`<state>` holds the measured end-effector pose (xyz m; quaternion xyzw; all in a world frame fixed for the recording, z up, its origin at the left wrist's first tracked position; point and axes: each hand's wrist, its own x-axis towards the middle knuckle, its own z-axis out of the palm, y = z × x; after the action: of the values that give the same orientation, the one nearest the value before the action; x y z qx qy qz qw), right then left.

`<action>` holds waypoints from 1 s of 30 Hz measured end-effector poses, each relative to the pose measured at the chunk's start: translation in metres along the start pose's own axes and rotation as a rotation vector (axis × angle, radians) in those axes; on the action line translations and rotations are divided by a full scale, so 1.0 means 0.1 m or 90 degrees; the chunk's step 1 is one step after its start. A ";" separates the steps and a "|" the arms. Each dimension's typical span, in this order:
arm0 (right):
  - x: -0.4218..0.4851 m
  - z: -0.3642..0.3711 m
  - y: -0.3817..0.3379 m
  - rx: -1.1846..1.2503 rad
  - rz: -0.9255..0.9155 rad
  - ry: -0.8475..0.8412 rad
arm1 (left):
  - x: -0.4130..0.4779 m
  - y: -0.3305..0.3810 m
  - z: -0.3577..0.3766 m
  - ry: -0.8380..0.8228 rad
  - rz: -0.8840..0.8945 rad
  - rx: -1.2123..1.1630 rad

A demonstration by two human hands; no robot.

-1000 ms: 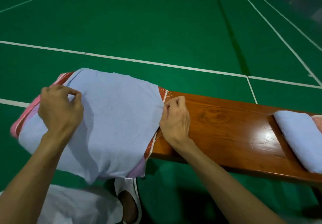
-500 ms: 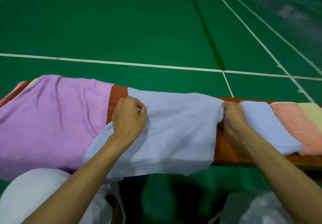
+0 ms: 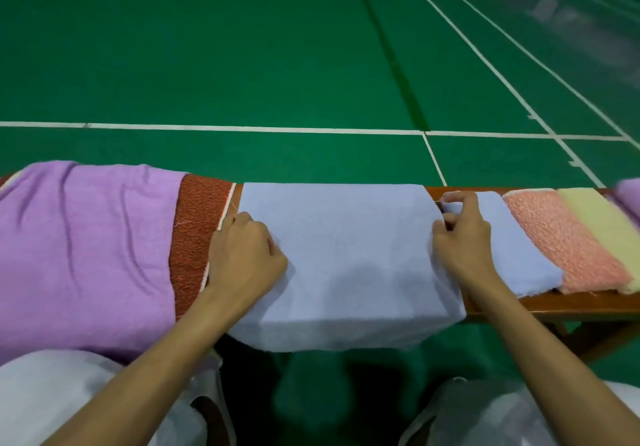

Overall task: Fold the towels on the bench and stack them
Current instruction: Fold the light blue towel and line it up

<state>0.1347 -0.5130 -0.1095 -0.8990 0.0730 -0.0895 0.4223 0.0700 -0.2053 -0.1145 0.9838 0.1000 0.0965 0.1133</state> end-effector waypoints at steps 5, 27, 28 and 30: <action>-0.09 0.06 -0.16 -0.154 -0.129 0.072 | 0.08 -0.11 0.10 0.076 0.075 -0.109; -0.15 0.34 0.07 -0.353 -0.212 -0.219 | 0.02 -0.20 0.29 -0.083 0.109 -0.104; -0.17 0.32 0.02 -0.300 -0.203 -0.179 | 0.02 -0.20 0.26 -0.042 0.077 -0.153; -0.18 0.27 -0.05 -0.264 -0.197 -0.078 | 0.02 -0.23 0.19 0.067 0.001 -0.206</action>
<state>0.1237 -0.4863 -0.1242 -0.9706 -0.0744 -0.0813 0.2139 0.0718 -0.1865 -0.1381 0.9464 0.0880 0.1629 0.2647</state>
